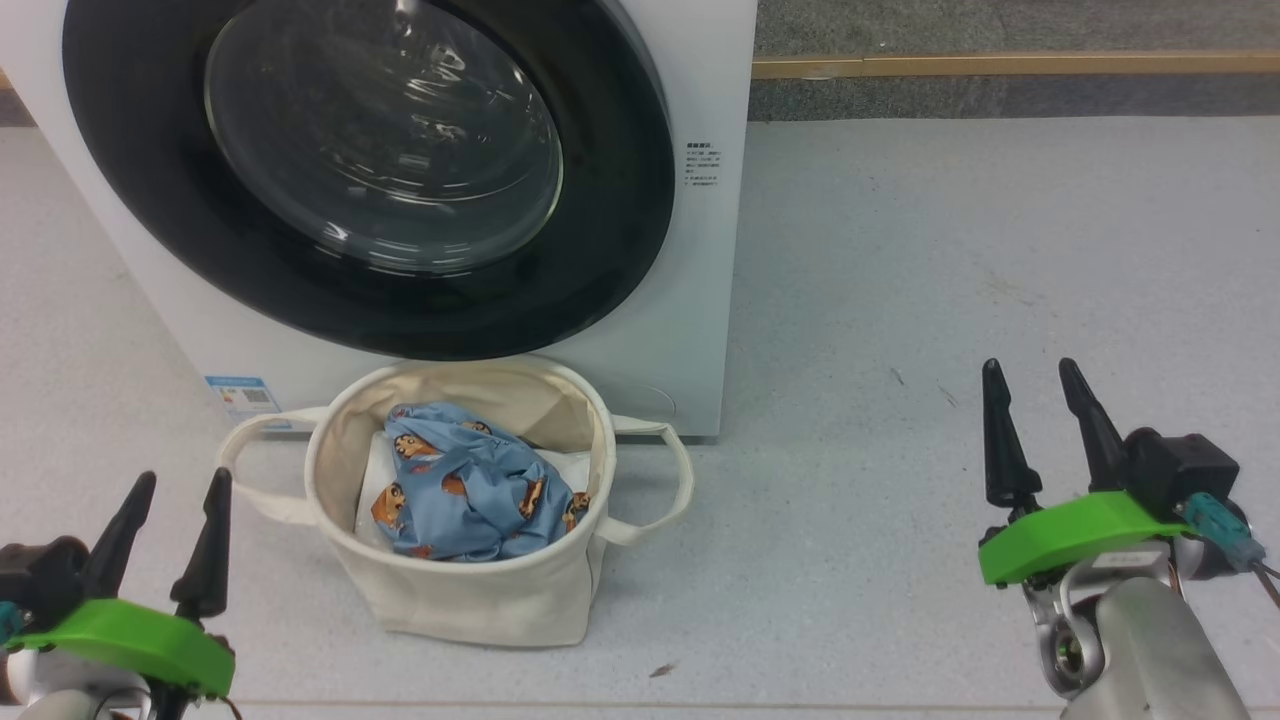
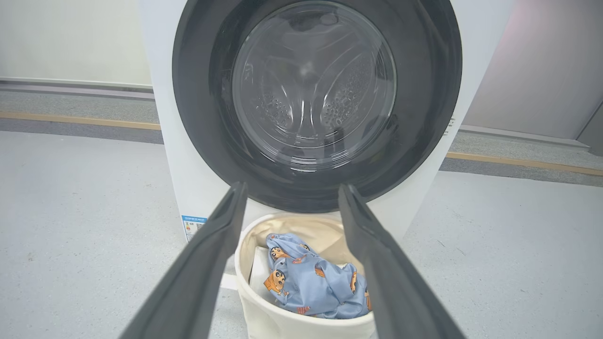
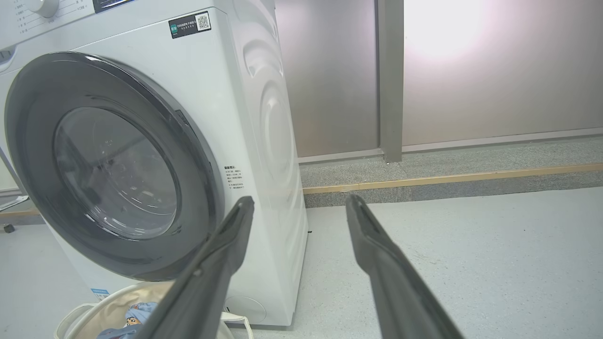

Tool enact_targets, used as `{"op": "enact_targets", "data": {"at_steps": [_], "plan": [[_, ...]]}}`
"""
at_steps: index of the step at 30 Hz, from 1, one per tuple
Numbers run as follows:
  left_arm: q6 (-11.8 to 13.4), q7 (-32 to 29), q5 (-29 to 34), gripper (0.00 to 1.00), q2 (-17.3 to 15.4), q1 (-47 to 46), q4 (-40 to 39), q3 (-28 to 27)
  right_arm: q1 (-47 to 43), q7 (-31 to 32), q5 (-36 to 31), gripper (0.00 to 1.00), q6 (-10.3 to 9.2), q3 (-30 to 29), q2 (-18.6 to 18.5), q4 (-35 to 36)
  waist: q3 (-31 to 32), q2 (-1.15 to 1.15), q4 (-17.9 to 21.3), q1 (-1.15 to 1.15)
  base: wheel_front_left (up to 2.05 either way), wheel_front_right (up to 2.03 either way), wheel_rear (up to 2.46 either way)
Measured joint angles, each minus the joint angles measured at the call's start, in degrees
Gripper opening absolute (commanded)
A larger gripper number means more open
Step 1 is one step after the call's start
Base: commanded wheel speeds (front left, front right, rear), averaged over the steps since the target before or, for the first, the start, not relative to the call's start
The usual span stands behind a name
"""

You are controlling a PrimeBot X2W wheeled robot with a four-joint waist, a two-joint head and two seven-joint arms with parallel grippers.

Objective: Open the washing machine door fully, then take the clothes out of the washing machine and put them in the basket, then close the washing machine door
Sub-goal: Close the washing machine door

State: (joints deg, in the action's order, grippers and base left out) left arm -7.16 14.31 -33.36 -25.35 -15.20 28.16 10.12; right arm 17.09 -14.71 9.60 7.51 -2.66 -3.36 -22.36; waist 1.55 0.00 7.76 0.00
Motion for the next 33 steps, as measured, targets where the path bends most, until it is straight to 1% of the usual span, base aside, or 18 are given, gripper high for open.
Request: {"op": "enact_targets", "data": {"at_steps": [33], "plan": [[0.0, 0.0, 0.6, 1.0, 0.0, -0.1, 0.3, 0.1, 0.0, 0.0, -0.5, 1.0, 0.0, -0.2, 0.1, 0.0, -0.2, 0.0, -0.5, 0.0, 0.0, 0.0, 0.0]]}}
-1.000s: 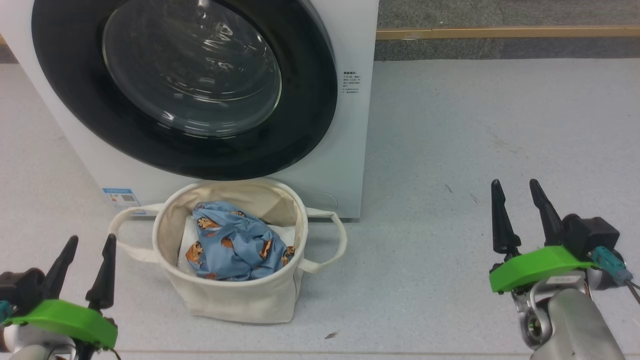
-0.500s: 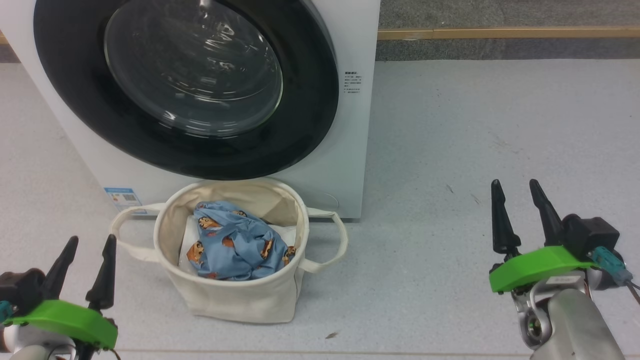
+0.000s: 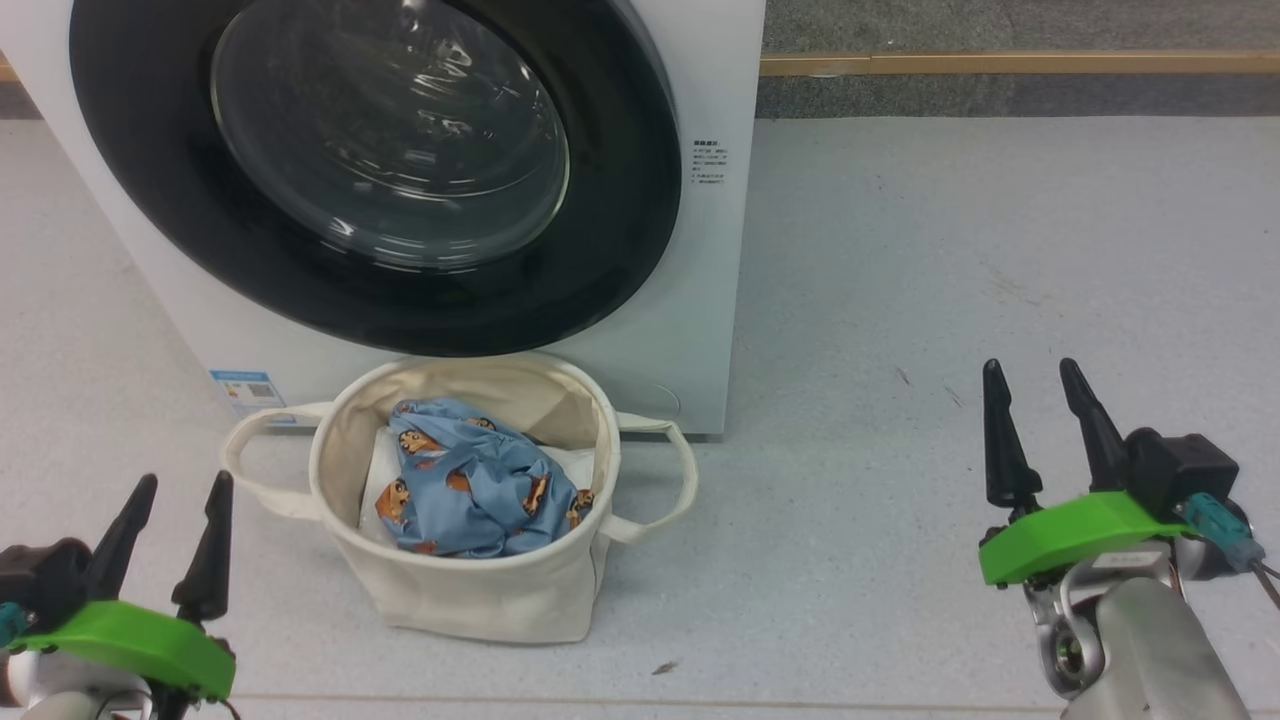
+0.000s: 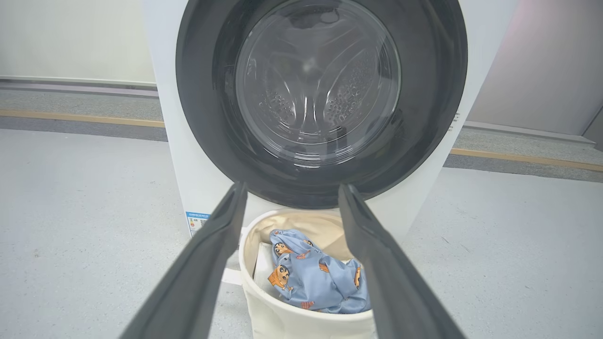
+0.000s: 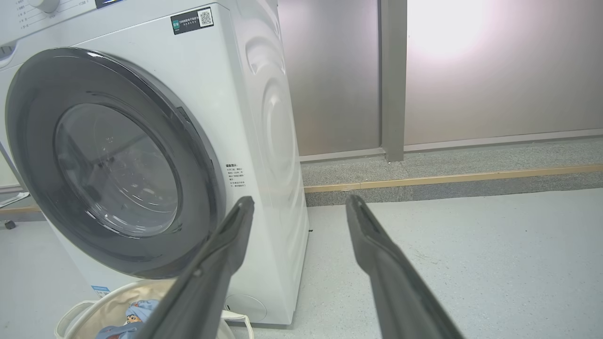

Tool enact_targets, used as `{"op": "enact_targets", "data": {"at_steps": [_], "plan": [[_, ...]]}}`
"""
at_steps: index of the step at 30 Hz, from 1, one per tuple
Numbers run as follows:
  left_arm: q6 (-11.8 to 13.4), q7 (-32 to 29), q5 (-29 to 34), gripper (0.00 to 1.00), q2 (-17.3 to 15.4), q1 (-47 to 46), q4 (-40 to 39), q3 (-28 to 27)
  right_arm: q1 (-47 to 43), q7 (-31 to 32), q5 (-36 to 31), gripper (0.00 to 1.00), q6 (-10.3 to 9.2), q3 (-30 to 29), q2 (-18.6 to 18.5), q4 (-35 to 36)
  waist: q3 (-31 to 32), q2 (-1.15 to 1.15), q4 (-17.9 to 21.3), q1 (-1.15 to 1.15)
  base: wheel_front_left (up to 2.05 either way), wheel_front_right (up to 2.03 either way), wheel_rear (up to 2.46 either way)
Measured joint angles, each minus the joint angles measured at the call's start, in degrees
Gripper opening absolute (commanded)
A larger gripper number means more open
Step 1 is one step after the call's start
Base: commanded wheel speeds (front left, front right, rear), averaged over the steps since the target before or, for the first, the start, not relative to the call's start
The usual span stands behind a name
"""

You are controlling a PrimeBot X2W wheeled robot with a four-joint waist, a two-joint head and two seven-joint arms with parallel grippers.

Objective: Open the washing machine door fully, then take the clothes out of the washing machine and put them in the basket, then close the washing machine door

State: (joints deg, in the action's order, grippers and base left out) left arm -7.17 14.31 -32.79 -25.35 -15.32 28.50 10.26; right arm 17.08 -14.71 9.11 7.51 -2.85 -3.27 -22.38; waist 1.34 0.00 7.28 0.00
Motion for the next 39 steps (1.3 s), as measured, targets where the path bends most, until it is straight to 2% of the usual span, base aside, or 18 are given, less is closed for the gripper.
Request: {"op": "enact_targets", "data": {"at_steps": [19, 20, 27, 32, 39], "plan": [[0.0, 0.0, -0.1, 1.0, 0.0, 0.0, 0.2, 0.5, 0.0, 0.0, 0.0, 1.0, 0.0, 0.0, 0.0, -0.2, 0.0, 0.0, -0.2, 0.0, 0.0, 0.0, 0.0], [0.1, 0.0, -0.2, 0.0, 0.1, 0.1, 0.3, 0.8, 0.0, 0.0, 0.0, 0.0, 0.0, 0.0, 0.1, -0.4, 0.0, 0.0, -0.2, 0.0, 0.0, 0.0, 0.0], [0.1, -0.6, -0.4, 0.0, 4.9, 6.1, 4.1, 2.8, -6.1, 0.6, 0.8, 0.0, 0.0, 0.1, 0.6, -6.0, 0.0, 0.0, -0.4, 0.0, 0.0, 0.0, 0.0], [0.1, -1.1, -3.1, 0.0, 5.2, 6.3, 3.5, 2.1, -6.3, 1.6, 4.1, 0.0, 0.0, 0.0, 0.7, -5.5, 0.1, 0.0, -0.7, 0.11, 0.0, 0.0, 0.0], [0.1, -2.4, -6.3, 0.0, 6.1, 6.3, 2.8, 1.4, -6.3, 2.5, 8.7, 0.0, 0.0, -0.2, 0.7, -4.8, -0.1, 0.0, -1.1, 0.02, 0.0, 0.0, 0.0]]}}
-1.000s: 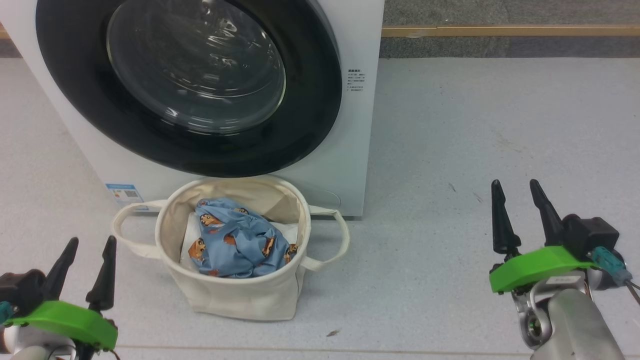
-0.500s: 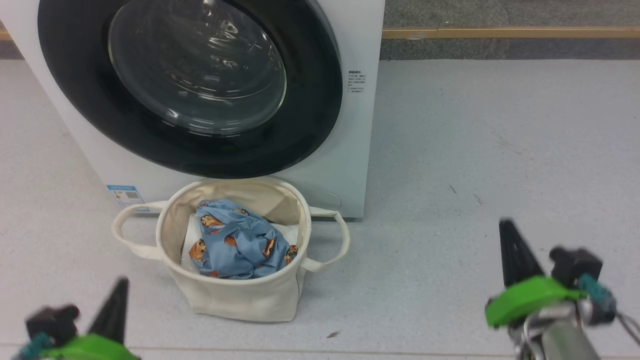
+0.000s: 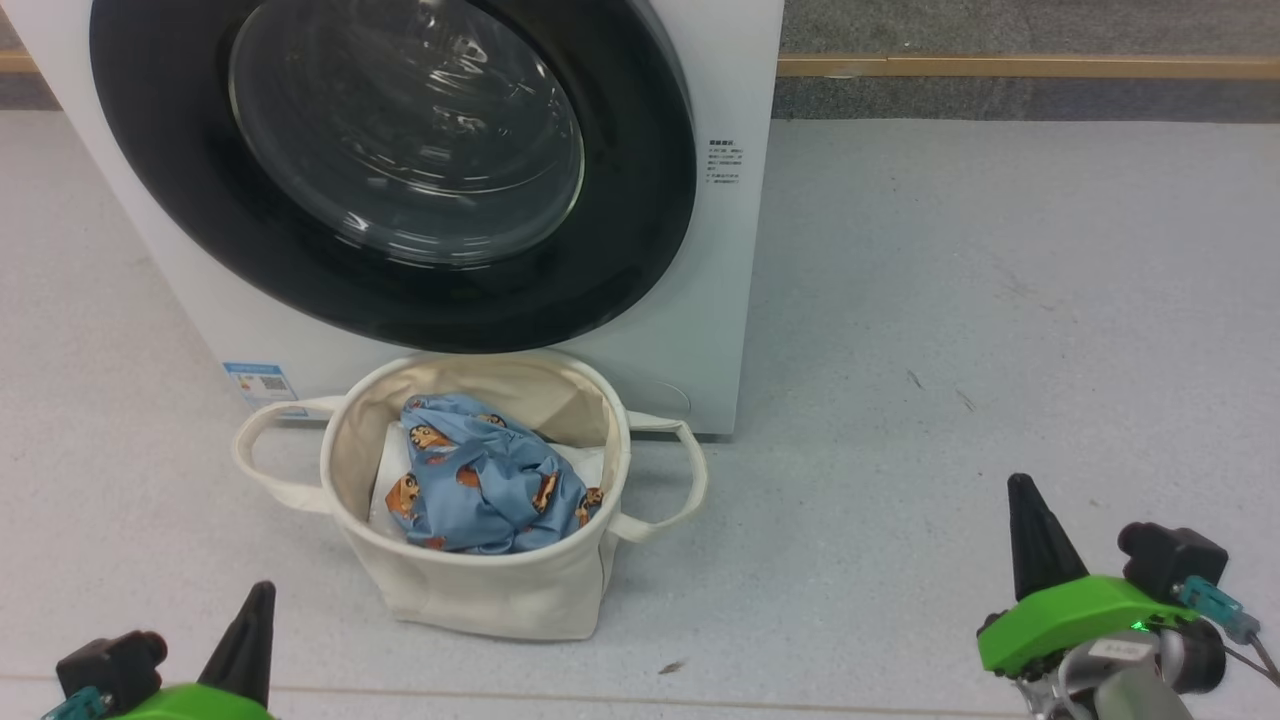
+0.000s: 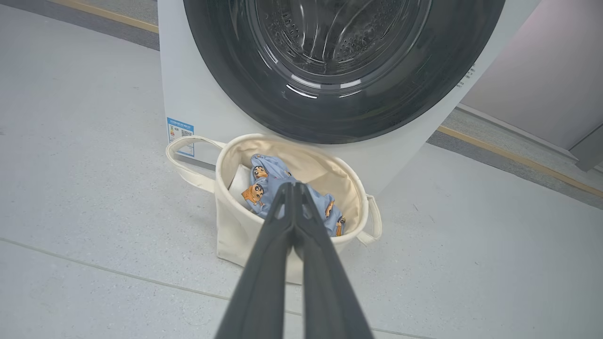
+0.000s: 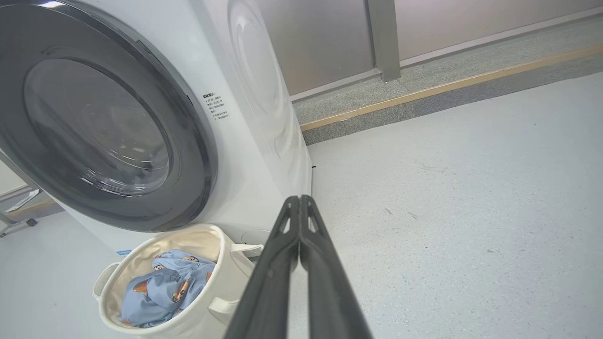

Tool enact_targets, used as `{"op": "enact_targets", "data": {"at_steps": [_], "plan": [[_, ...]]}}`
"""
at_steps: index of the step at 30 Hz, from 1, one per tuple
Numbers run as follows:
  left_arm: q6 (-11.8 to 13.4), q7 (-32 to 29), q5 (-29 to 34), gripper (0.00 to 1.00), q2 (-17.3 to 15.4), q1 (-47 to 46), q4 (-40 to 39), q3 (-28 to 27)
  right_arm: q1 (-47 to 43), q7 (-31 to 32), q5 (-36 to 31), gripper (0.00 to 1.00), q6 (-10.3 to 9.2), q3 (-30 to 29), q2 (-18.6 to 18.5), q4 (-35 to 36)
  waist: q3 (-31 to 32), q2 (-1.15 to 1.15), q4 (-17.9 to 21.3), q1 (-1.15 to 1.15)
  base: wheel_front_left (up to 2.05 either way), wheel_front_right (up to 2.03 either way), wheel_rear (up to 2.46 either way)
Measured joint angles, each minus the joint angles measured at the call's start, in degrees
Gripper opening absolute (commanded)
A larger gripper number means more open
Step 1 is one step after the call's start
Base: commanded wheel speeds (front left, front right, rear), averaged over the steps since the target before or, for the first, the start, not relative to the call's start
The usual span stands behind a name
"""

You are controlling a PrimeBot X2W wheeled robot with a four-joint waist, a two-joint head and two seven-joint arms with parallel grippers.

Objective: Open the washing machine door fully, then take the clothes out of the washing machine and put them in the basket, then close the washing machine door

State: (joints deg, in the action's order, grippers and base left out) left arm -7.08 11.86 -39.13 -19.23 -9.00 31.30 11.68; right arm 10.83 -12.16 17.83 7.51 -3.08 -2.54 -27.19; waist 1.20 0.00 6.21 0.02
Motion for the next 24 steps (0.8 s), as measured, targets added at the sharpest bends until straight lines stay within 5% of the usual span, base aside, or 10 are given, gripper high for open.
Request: {"op": "enact_targets", "data": {"at_steps": [24], "plan": [[0.0, -3.8, -10.9, 0.0, 3.4, 0.3, -3.2, -3.4, -0.6, 3.5, 15.2, 0.0, 0.0, -1.0, 0.0, 2.4, -0.3, 0.0, -1.3, -0.01, 0.0, 0.0, 0.0]]}}
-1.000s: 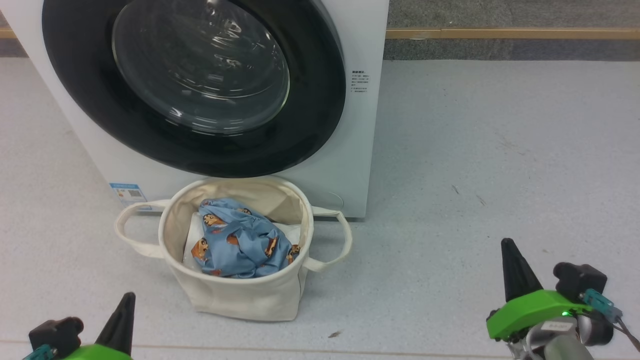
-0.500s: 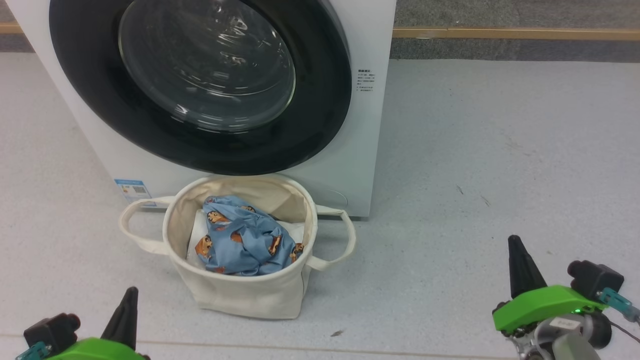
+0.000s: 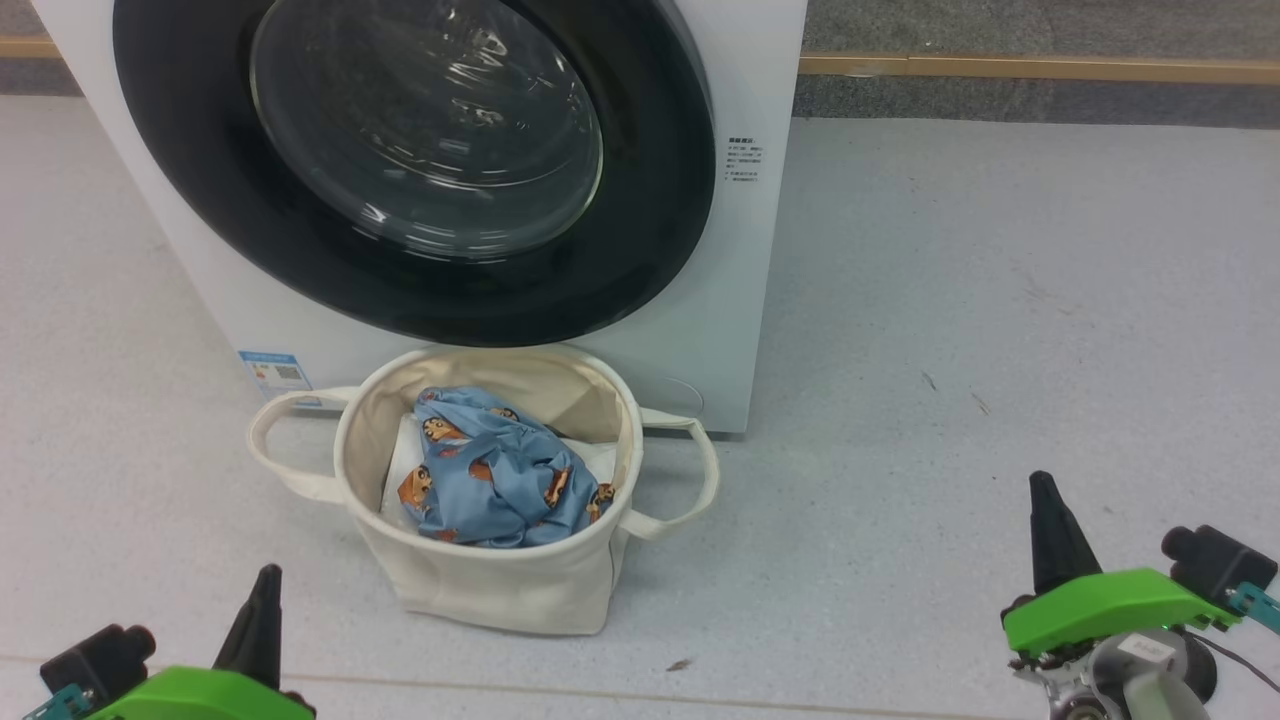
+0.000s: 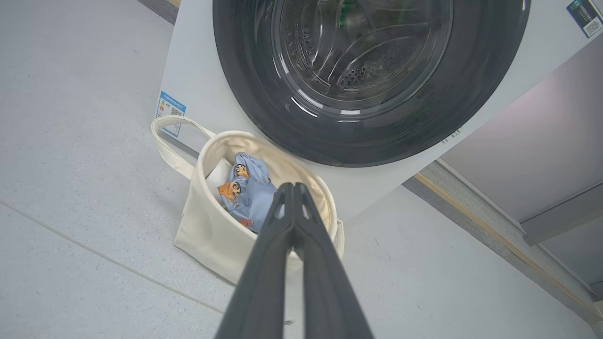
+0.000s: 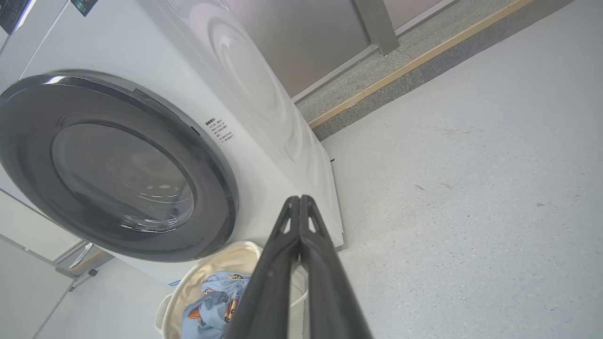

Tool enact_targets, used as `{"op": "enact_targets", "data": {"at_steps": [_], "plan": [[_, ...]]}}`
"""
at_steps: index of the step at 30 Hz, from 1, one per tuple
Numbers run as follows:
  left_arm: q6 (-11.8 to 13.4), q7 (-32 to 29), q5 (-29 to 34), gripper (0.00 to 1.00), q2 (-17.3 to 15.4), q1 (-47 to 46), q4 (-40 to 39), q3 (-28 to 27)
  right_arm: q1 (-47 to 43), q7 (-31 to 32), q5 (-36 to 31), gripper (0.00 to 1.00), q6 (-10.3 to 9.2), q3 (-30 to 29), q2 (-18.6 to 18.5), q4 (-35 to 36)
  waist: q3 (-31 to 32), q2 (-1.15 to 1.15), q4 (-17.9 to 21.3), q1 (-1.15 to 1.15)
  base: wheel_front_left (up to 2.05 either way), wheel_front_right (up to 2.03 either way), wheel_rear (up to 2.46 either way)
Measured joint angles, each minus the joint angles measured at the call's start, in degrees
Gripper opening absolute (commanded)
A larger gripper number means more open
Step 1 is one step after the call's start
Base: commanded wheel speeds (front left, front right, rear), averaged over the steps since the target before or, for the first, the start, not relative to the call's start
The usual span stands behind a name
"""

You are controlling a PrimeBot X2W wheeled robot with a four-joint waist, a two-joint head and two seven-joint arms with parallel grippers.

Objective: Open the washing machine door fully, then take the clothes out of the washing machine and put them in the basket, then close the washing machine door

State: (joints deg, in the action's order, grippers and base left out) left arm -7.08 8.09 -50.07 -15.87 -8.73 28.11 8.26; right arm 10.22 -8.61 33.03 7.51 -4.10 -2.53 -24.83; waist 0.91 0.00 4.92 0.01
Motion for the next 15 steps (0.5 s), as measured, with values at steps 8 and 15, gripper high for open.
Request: {"op": "enact_targets", "data": {"at_steps": [8, 15], "plan": [[0.0, -1.3, -3.7, 0.0, 1.3, 0.2, -1.0, -1.2, -0.1, 1.5, 5.4, 0.0, -0.01, -0.3, 0.0, 0.7, -0.1, 0.0, -0.5, 0.0, 0.0, 0.0, 0.0], [0.0, -2.4, -7.1, 0.0, 2.3, 0.5, -1.9, -2.0, -0.3, 2.7, 9.9, 0.0, -0.01, -0.5, 0.0, 1.4, -0.2, 0.0, -0.8, 0.0, 0.0, 0.0, 0.0]]}}
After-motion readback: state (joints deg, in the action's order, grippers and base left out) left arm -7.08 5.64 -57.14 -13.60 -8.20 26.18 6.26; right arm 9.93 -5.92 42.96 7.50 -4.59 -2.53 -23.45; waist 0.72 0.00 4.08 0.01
